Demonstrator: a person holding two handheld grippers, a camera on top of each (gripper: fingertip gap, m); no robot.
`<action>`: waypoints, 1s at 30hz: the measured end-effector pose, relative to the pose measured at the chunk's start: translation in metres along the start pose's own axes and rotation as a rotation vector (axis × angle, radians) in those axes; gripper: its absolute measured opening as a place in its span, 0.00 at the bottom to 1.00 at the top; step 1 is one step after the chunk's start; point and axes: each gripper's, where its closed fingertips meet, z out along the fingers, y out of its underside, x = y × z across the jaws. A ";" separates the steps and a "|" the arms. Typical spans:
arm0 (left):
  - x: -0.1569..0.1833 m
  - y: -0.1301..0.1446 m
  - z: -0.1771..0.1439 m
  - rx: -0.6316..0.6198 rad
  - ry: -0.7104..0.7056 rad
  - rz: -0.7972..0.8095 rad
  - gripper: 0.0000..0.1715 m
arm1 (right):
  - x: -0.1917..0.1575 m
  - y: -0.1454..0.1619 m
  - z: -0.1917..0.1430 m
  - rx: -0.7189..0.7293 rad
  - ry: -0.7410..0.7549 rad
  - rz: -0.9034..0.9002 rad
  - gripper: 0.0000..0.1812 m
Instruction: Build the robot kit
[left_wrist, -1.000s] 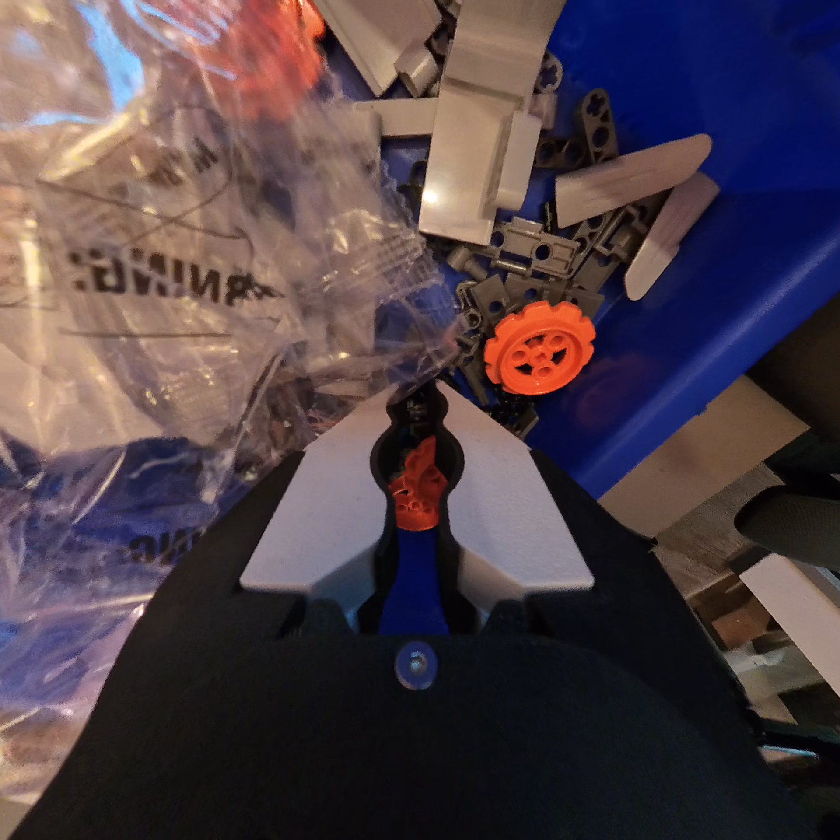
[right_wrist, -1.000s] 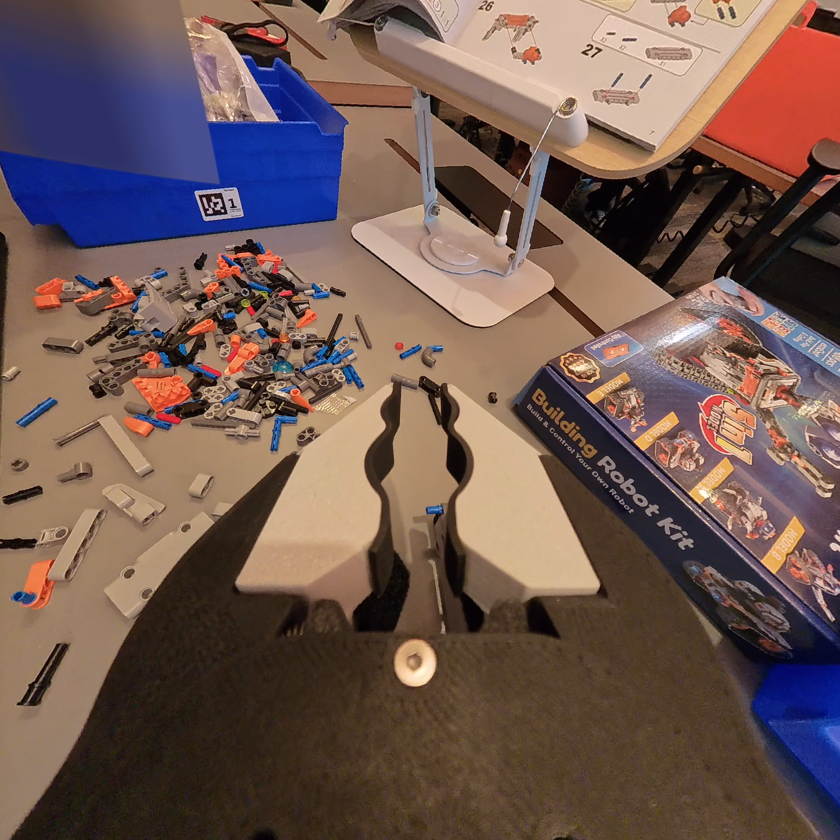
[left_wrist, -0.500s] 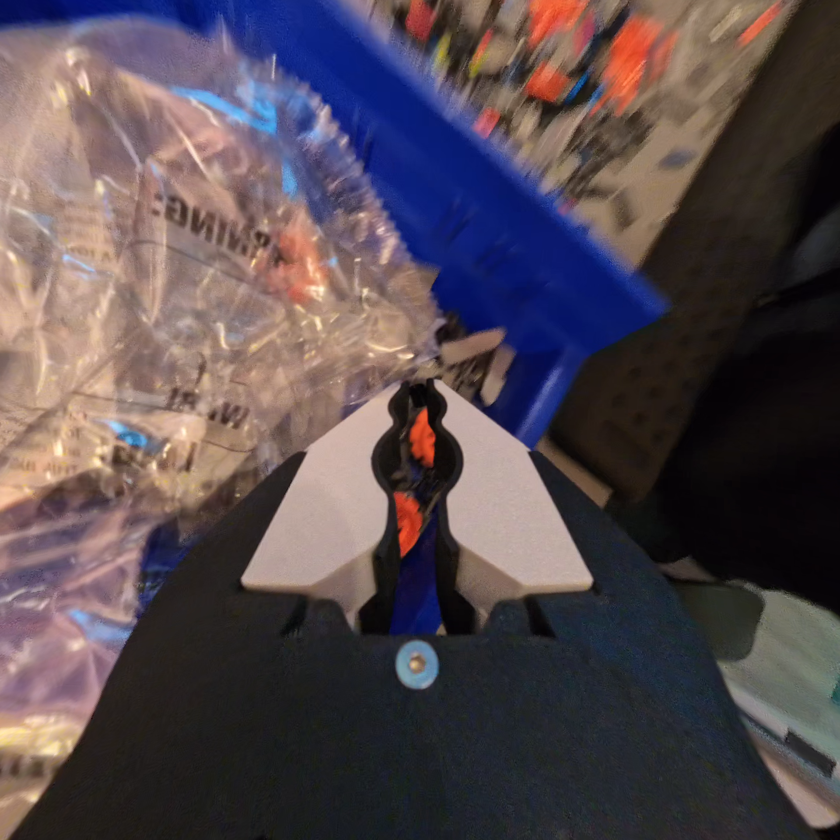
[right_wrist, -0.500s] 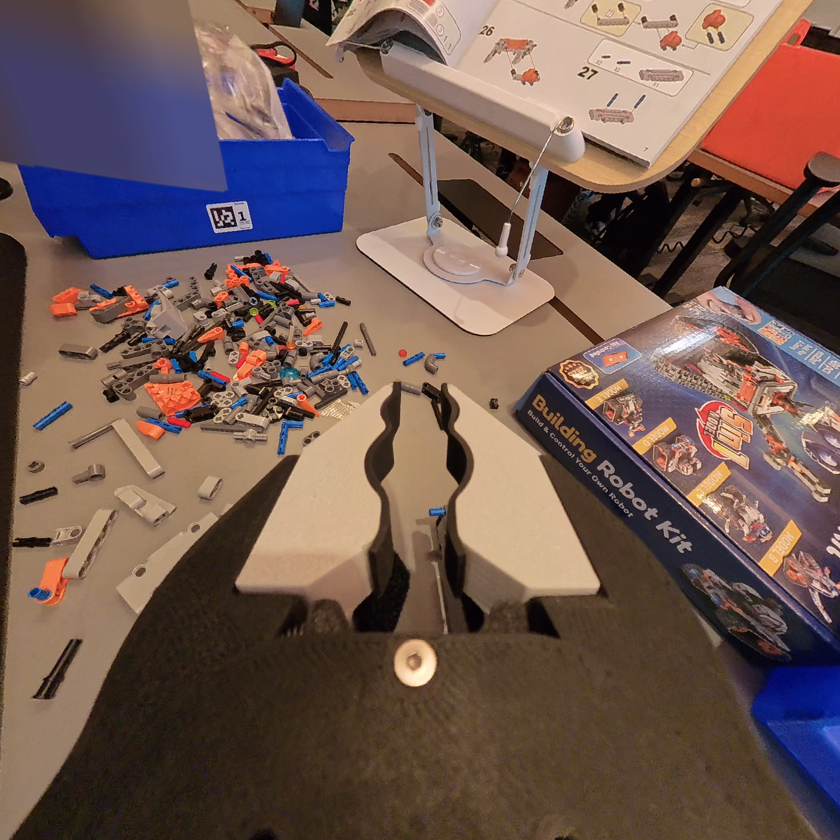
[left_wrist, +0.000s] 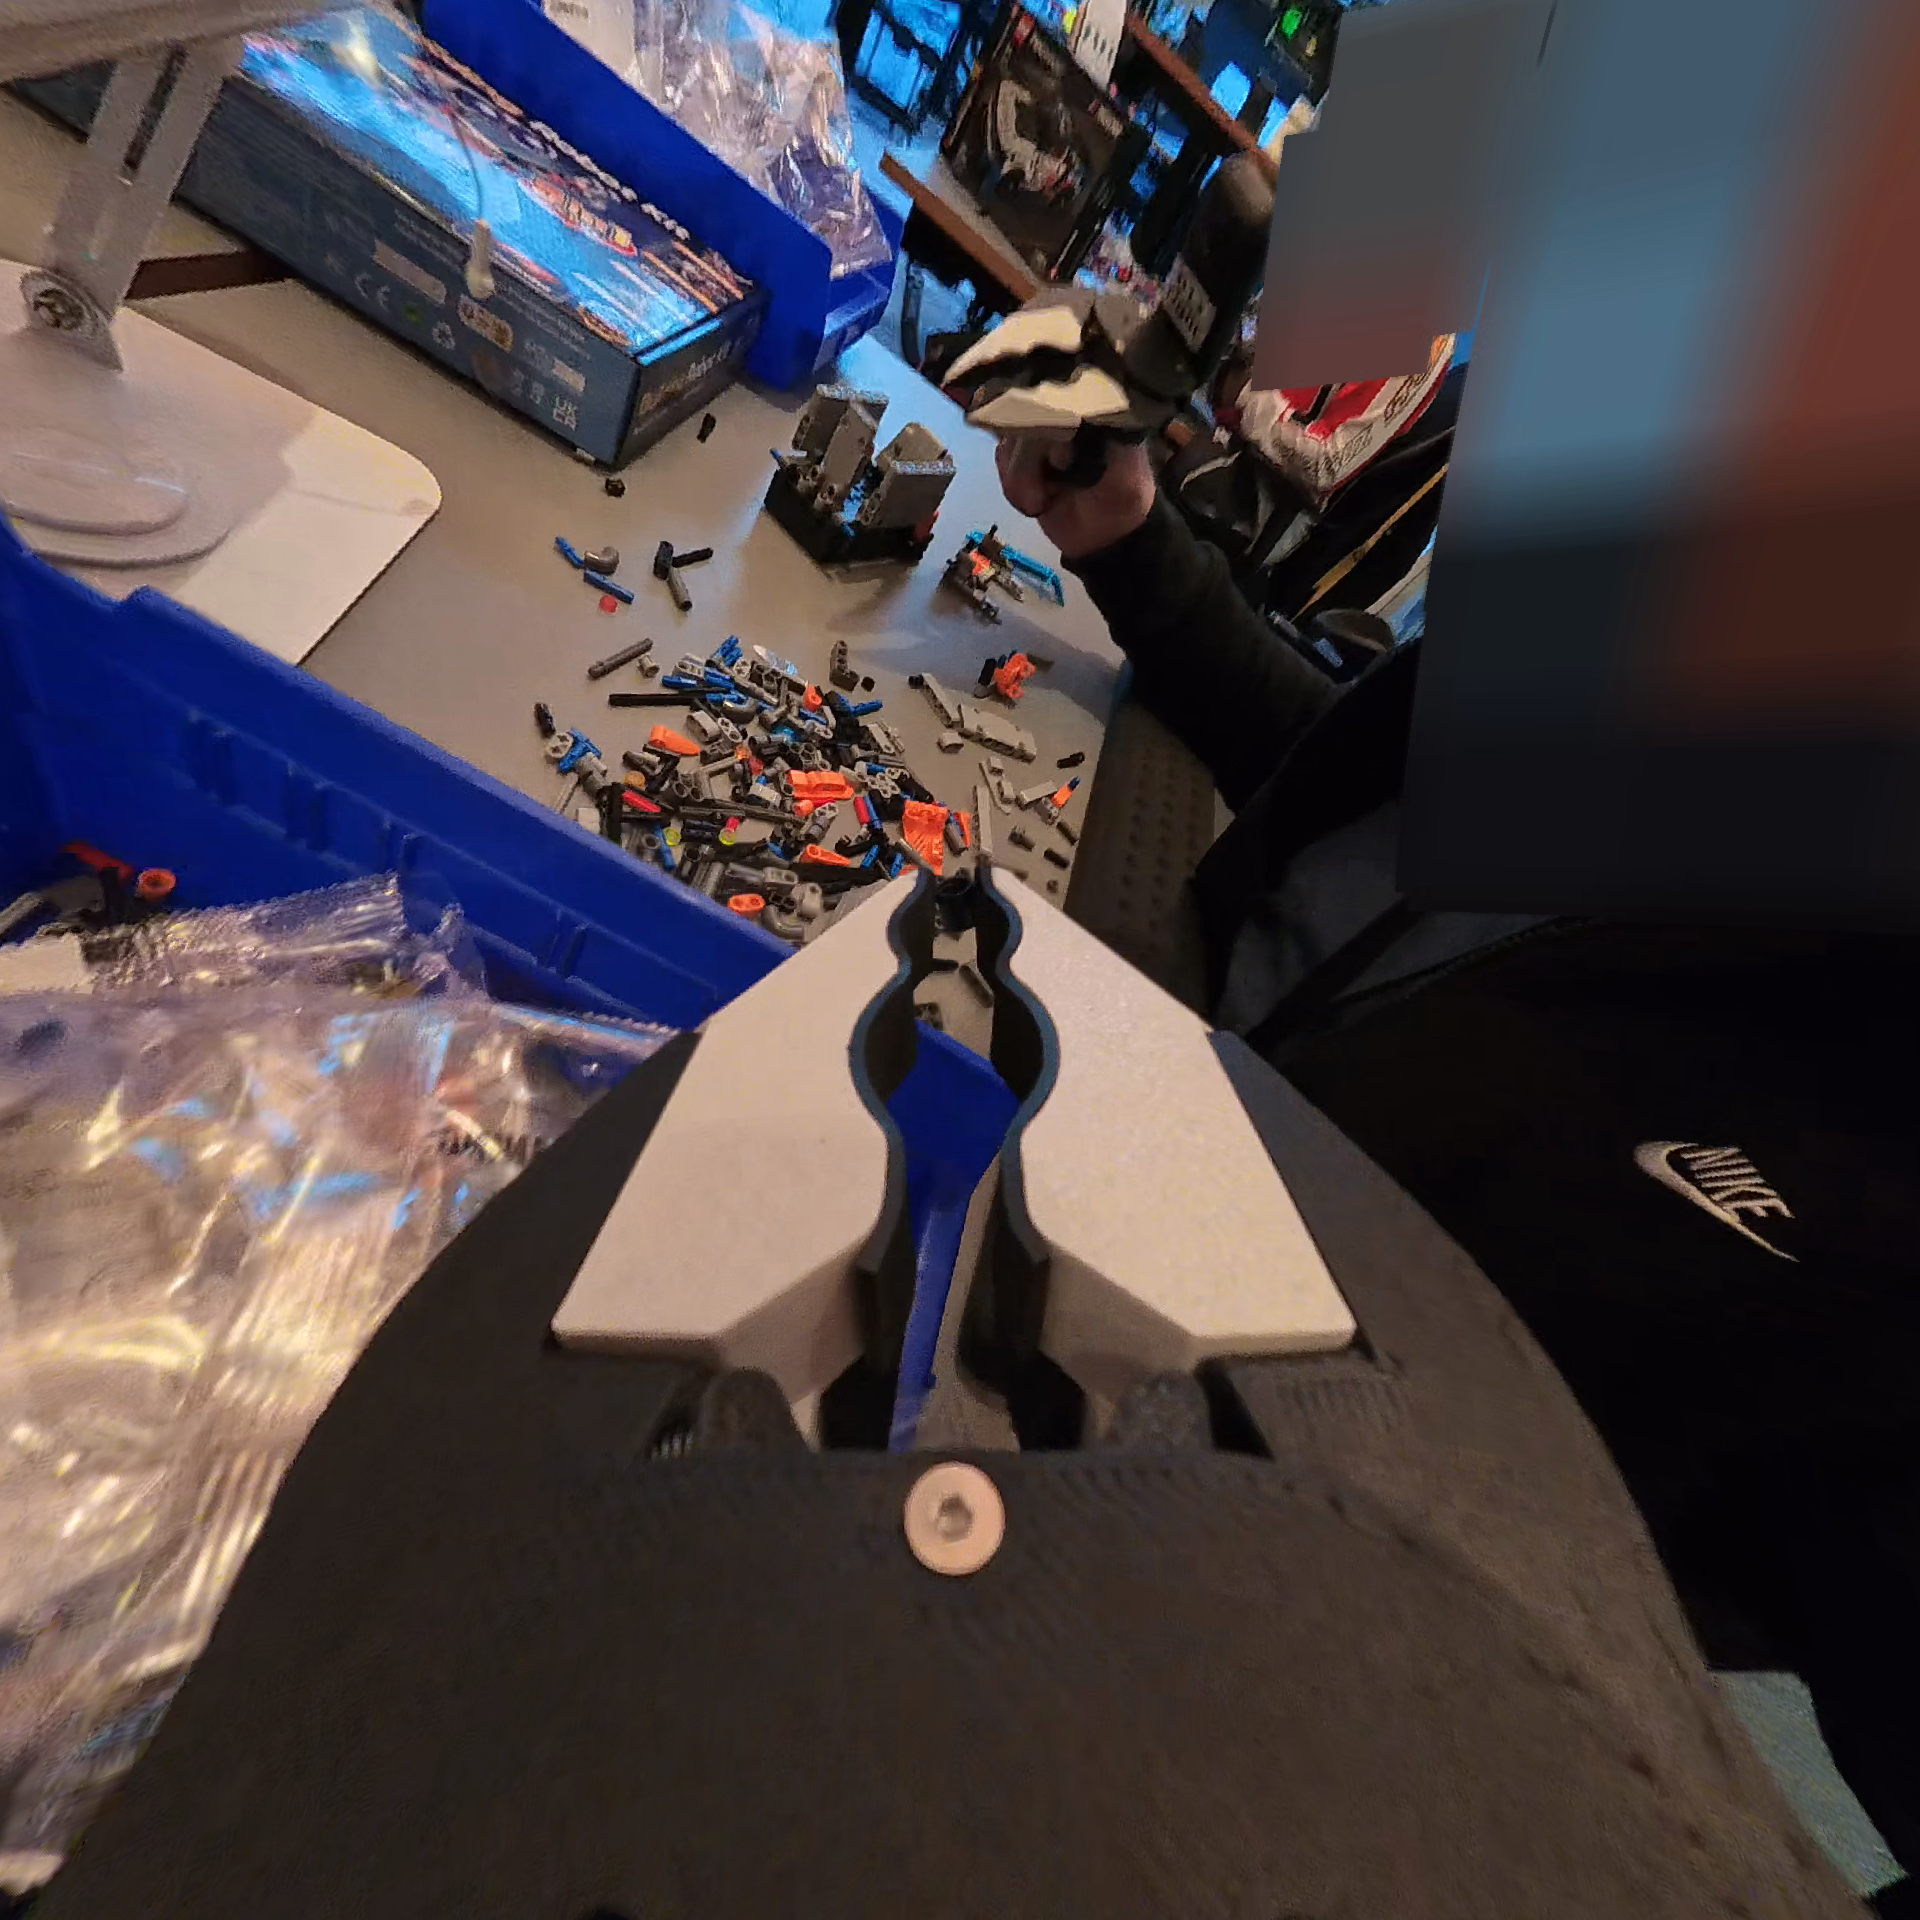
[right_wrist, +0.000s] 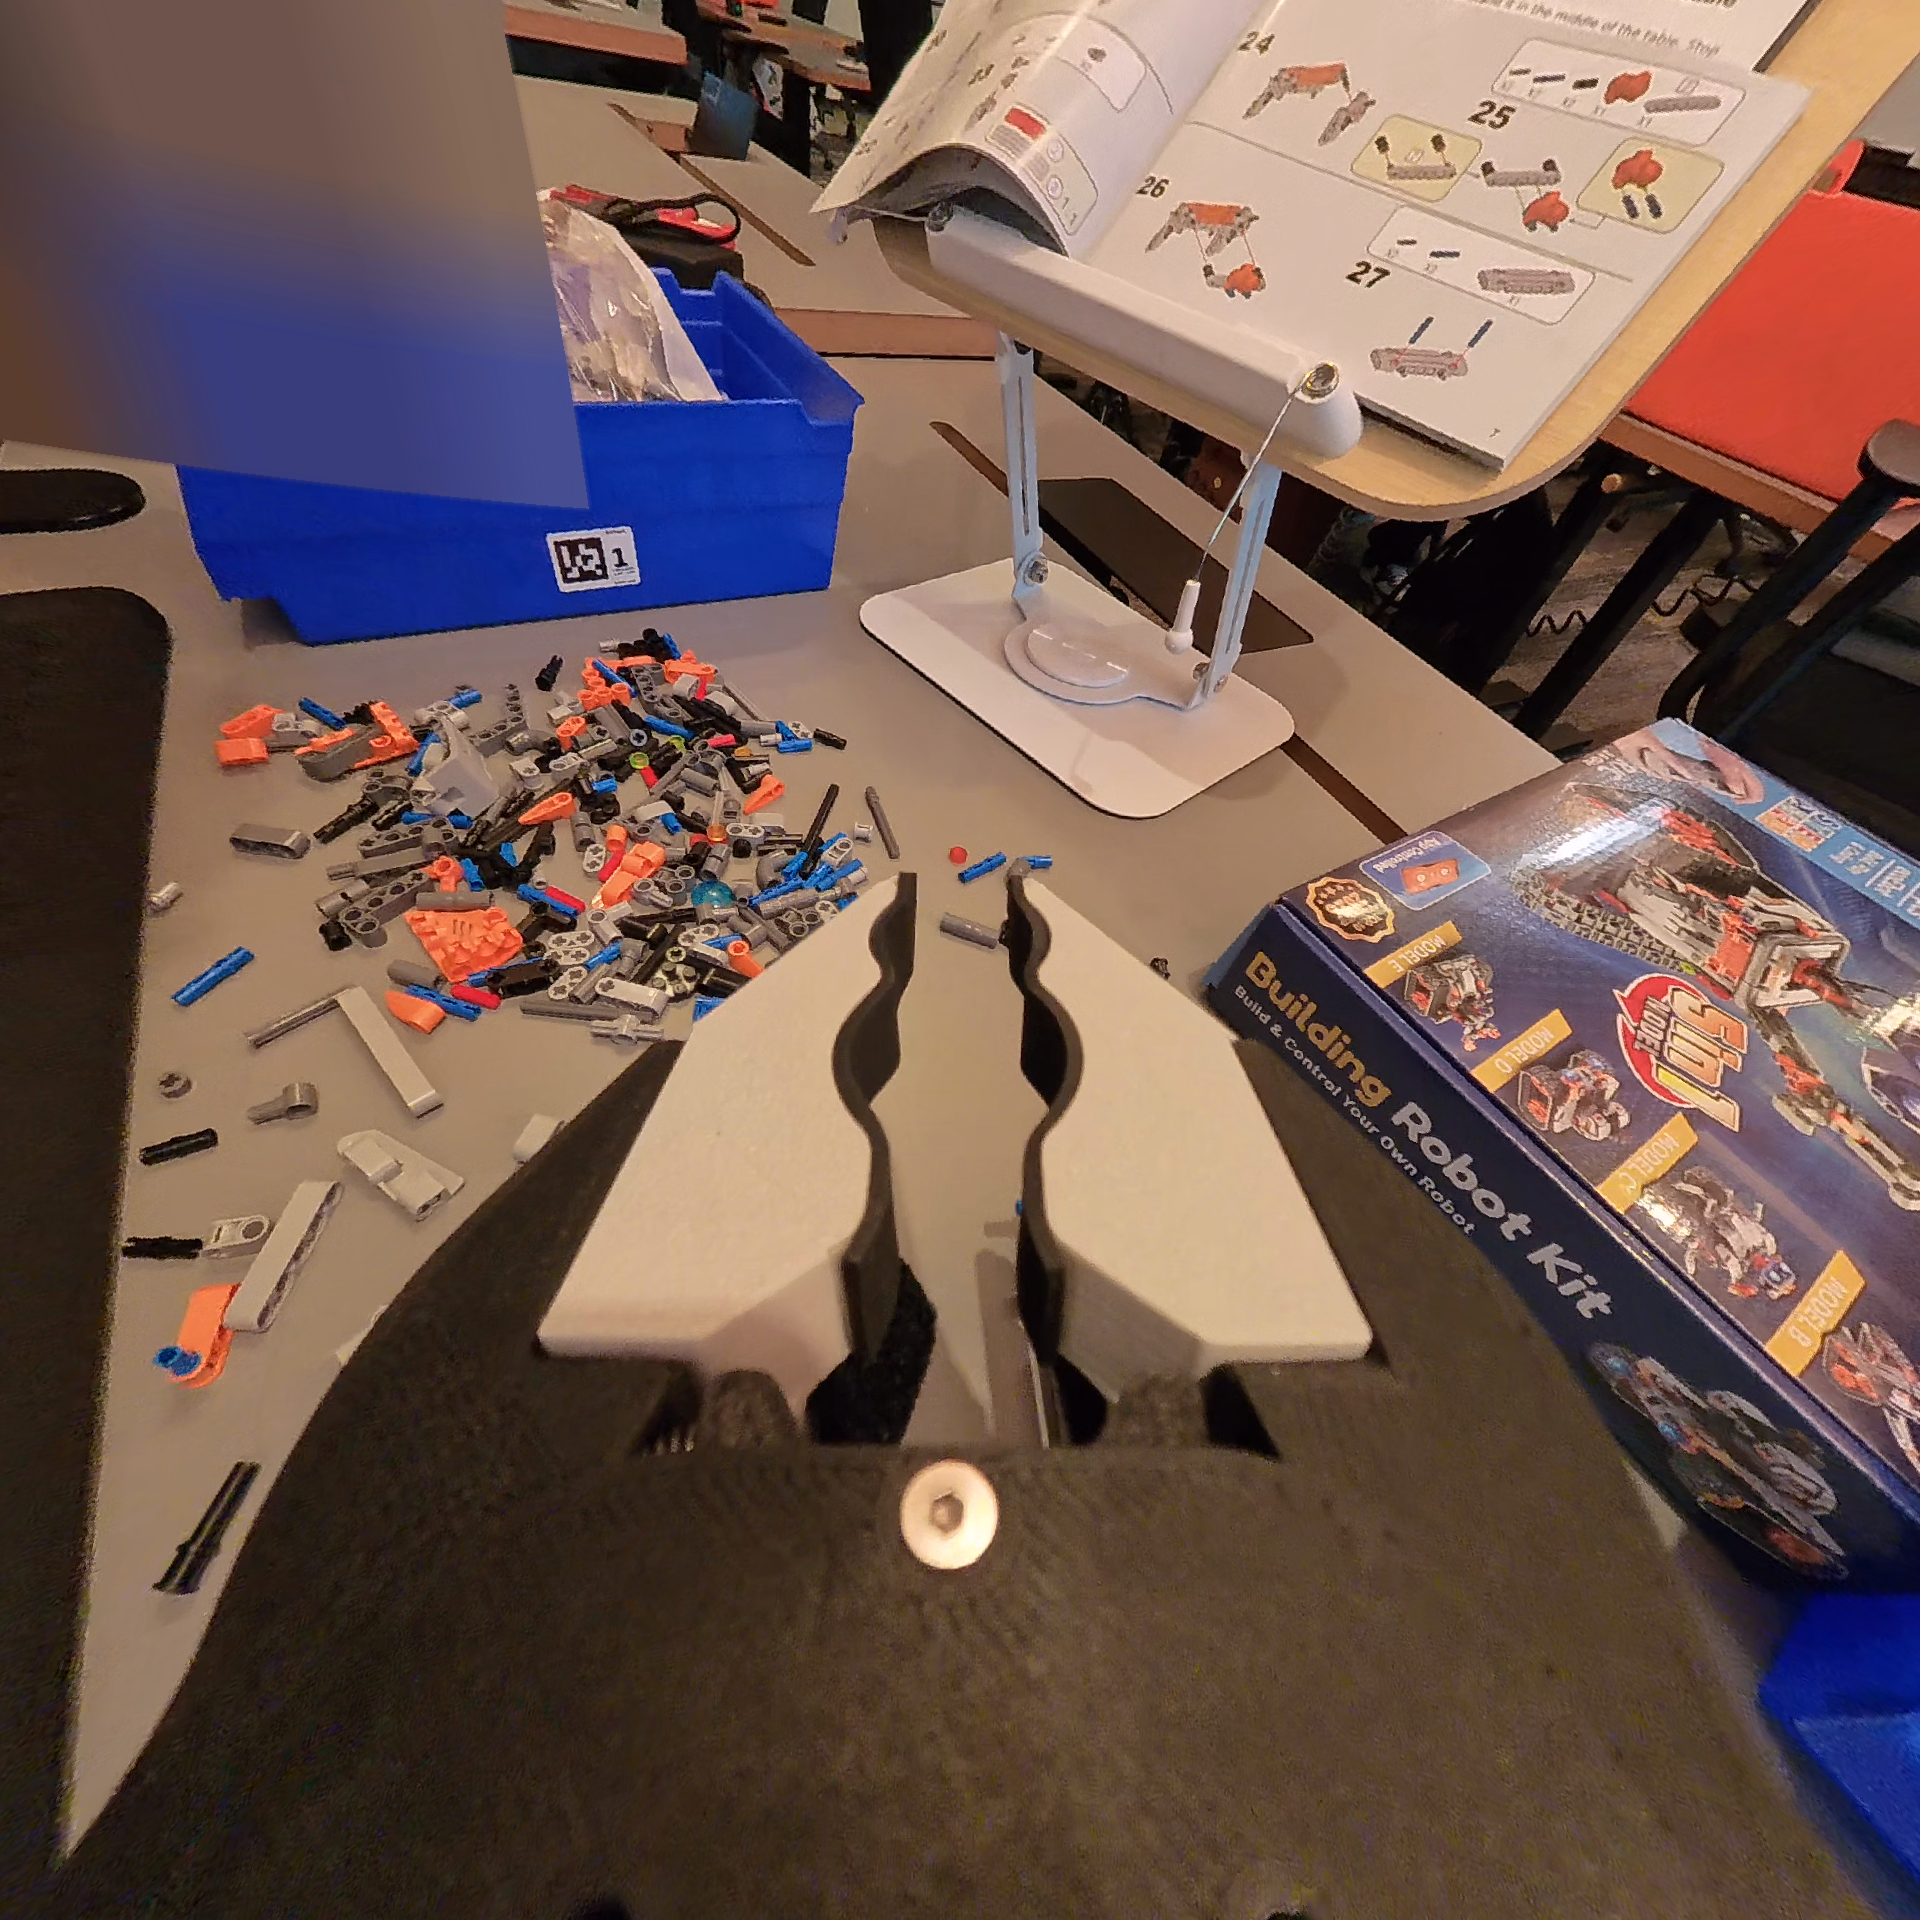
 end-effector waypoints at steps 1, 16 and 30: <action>0.006 0.000 0.009 -0.031 -0.005 0.026 0.03 | 0.000 0.000 0.000 0.001 0.000 0.001 0.09; 0.013 0.090 0.219 -0.657 -0.233 0.317 0.03 | -0.001 0.001 -0.002 -0.001 -0.009 0.017 0.09; -0.008 0.079 0.215 -0.662 -0.380 0.432 0.09 | -0.003 0.003 -0.003 -0.003 -0.024 0.022 0.09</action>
